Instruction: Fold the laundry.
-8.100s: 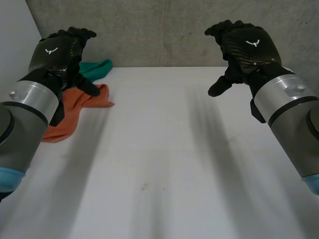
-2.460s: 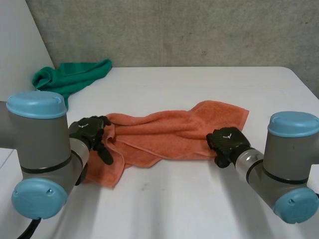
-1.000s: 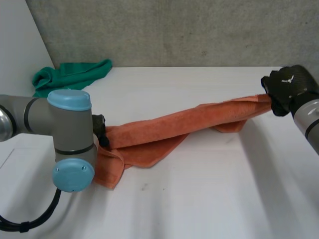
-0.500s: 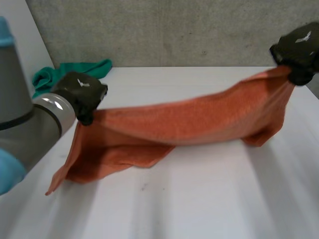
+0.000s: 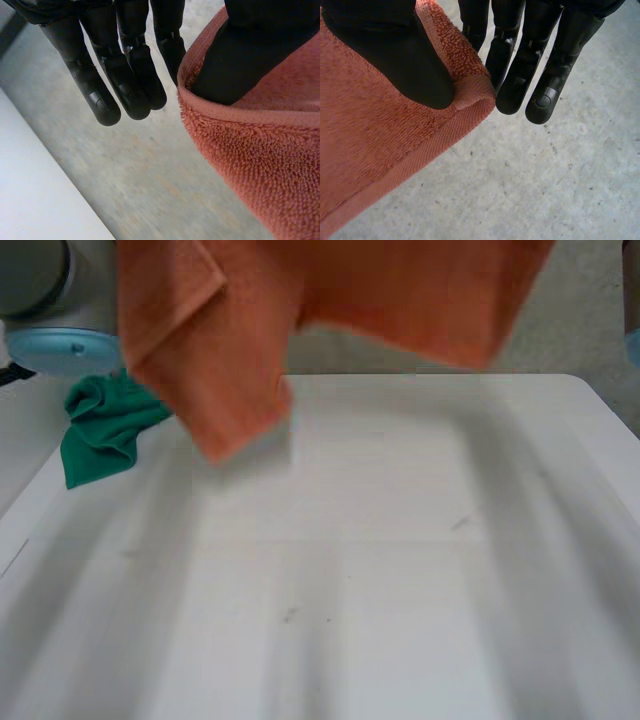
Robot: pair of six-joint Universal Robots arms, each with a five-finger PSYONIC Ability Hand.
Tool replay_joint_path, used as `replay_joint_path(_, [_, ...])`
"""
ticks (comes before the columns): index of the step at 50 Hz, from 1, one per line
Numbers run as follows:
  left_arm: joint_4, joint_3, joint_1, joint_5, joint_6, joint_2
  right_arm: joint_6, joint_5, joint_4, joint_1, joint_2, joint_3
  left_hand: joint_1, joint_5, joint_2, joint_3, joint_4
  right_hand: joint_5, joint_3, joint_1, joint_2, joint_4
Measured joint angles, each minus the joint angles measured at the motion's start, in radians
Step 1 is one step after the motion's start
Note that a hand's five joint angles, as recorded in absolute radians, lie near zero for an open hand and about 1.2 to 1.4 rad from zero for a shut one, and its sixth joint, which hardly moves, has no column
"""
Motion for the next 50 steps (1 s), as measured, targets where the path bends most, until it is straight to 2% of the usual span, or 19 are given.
replay_joint_path(6, [0.011, -0.218, -0.007, 0.007, -0.009, 0.11, 0.02, -0.028, -0.017, -0.006, -0.067, 0.187, 0.0, 0.0, 0.0, 0.0, 0.0, 0.0, 0.0, 0.0, 0.0, 0.0])
replay_joint_path(13, [-0.011, -0.586, 0.002, 0.035, -0.016, 0.216, 0.029, -0.124, 0.002, -0.013, -0.15, 0.471, 0.0, 0.0, 0.001, 0.002, 0.0, 0.0, 0.0, 0.0, 0.0, 0.0])
replay_joint_path(19, [-0.018, -0.855, 0.015, 0.066, -0.017, 0.233, 0.023, -0.205, 0.045, -0.042, -0.19, 0.701, 0.0, 0.0, 0.002, 0.003, 0.0, 0.0, 0.0, 0.0, 0.0, 0.0])
replay_joint_path(23, [-0.024, -0.995, 0.014, 0.081, -0.017, 0.223, 0.019, -0.229, 0.084, -0.086, -0.195, 0.821, 0.0, 0.0, 0.002, 0.003, 0.0, 0.0, 0.003, 0.0, -0.001, 0.0])
replay_joint_path(30, [-0.03, -1.094, 0.005, 0.093, -0.023, 0.145, 0.017, -0.239, 0.11, -0.161, -0.194, 0.941, -0.001, 0.0, -0.002, 0.0, -0.003, 0.0, 0.003, 0.0, 0.0, 0.0])
replay_joint_path(33, [-0.032, -1.101, 0.003, 0.093, -0.026, 0.111, 0.016, -0.239, 0.109, -0.181, -0.195, 0.962, -0.064, -0.053, -0.113, -0.108, -0.118, 0.0, 0.003, 0.0, 0.0, 0.0])
replay_joint_path(34, [-0.034, -1.101, 0.003, 0.092, -0.029, 0.098, 0.016, -0.239, 0.109, -0.191, -0.197, 0.969, -0.136, -0.111, -0.172, -0.167, -0.176, 0.0, 0.003, 0.0, 0.0, 0.0])
replay_joint_path(35, [-0.035, -1.101, 0.004, 0.092, -0.033, 0.09, 0.016, -0.239, 0.108, -0.198, -0.198, 0.973, -0.344, -0.298, -0.369, -0.35, -0.362, 0.0, 0.003, 0.0, 0.0, 0.0])
replay_joint_path(40, [-0.048, -1.098, 0.008, 0.091, -0.079, 0.073, 0.017, -0.245, 0.105, -0.223, -0.203, 0.988, -0.673, -0.649, -0.698, -0.69, -0.707, 0.0, 0.003, 0.0, 0.0, 0.0])
replay_joint_path(43, [-0.055, -1.098, 0.01, 0.09, -0.122, 0.075, 0.02, -0.252, 0.104, -0.23, -0.204, 0.992, -0.742, -0.744, -0.791, -0.782, -0.803, 0.0, 0.003, 0.0, 0.0, 0.0])
replay_joint_path(50, [-0.066, -1.118, 0.033, 0.087, -0.21, 0.097, 0.025, -0.259, 0.103, -0.241, -0.204, 0.994, -0.769, -0.788, -0.831, -0.826, -0.84, 0.0, 0.003, 0.0, 0.0, 0.0])
